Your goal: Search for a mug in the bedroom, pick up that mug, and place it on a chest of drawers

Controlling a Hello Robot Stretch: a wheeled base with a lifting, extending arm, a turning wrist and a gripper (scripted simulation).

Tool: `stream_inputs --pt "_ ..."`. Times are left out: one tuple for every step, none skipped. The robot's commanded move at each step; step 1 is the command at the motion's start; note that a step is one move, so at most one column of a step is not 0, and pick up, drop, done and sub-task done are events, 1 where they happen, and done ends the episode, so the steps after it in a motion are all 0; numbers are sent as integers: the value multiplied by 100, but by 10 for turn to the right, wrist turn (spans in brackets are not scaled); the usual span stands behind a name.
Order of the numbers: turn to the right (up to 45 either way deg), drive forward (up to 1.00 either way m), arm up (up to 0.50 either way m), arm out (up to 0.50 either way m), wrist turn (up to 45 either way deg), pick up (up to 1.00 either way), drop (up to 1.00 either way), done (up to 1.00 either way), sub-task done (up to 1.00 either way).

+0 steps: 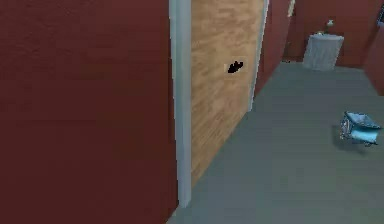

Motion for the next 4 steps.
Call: stream_inputs --pt "270 0 0 0 0 0 0 0 0" --pt "0 100 0 0 0 0 0 0 0" --pt "0 100 0 0 0 0 0 0 0" --pt "0 100 0 0 0 0 0 0 0"
